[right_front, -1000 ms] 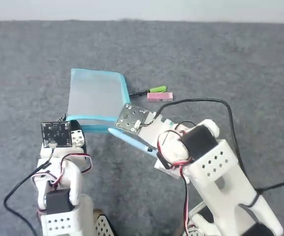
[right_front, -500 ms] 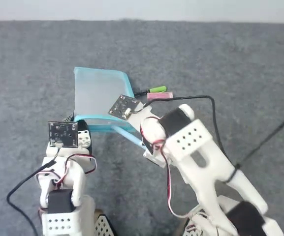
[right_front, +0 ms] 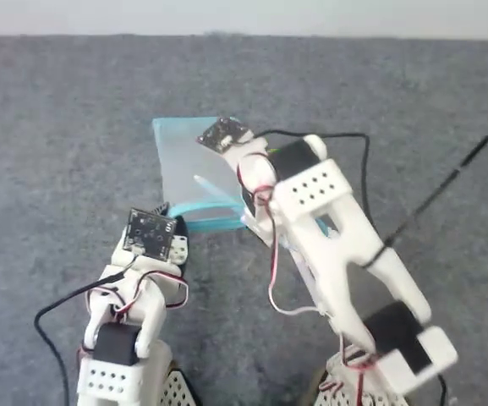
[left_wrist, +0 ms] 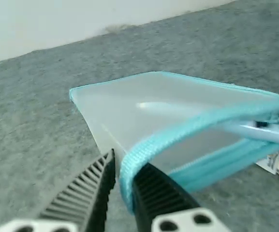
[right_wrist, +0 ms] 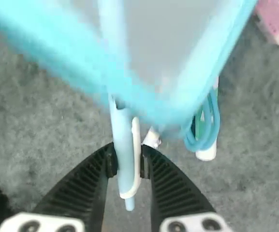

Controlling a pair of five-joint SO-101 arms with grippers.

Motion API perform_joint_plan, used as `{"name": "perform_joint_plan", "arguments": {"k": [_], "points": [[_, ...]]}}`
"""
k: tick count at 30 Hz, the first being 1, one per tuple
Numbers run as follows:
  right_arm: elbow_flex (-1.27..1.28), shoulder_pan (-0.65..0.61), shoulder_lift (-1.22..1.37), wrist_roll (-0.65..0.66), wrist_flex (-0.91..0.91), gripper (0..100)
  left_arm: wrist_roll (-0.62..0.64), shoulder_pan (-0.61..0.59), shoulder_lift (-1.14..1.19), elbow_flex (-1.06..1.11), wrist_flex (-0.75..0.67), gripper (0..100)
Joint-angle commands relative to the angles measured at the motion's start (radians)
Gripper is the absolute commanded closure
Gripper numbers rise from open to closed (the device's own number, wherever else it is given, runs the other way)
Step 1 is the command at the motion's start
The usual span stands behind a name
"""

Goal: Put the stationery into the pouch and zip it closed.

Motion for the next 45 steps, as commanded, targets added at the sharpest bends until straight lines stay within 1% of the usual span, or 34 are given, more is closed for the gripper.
{"name": "perform_joint_plan", "arguments": {"k": [1, 7, 10, 12, 14, 19, 25, 31, 37, 40, 43, 44, 45], "points": [[-0.149, 0.016, 0.050, -0.048, 0.005, 99.0, -0.040, 0.051, -0.023, -0.008, 0.003, 99], [-0.256, 0.016, 0.154, -0.069, 0.035, 97.6, -0.041, 0.048, -0.023, -0.008, 0.002, 99], [-0.281, 0.015, 0.159, -0.124, 0.038, 87.7, -0.043, 0.048, -0.023, -0.008, 0.002, 99], [-0.292, 0.015, 0.154, -0.132, 0.038, 80.4, -0.043, 0.046, -0.023, -0.008, 0.002, 99], [-0.298, 0.015, 0.148, -0.132, 0.038, 75.8, -0.043, 0.046, -0.023, -0.008, 0.002, 99], [-0.299, 0.015, 0.099, -0.130, 0.036, 75.3, -0.043, 0.046, -0.023, -0.008, 0.002, 99], [-0.293, 0.018, -0.056, -0.129, 0.039, 75.3, -0.041, 0.046, -0.023, -0.008, 0.002, 99], [-0.206, 0.015, -0.245, -0.044, 0.036, 75.3, -0.040, 0.043, -0.023, -0.008, -0.002, 99], [-0.049, 0.035, -0.361, -0.012, 0.035, 75.3, -0.026, -0.069, -0.025, -0.025, -0.023, 99], [0.044, 0.085, -0.372, -0.006, 0.019, 75.3, 0.055, -0.181, -0.023, -0.059, -0.031, 99], [0.181, 0.150, -0.371, -0.006, -0.048, 75.3, 0.097, -0.308, -0.023, -0.093, -0.034, 99], [0.229, 0.168, -0.371, -0.006, -0.074, 75.3, 0.103, -0.333, -0.023, -0.101, -0.034, 99], [0.276, 0.179, -0.371, -0.006, -0.097, 75.3, 0.097, -0.333, -0.023, -0.104, -0.034, 99]]}}
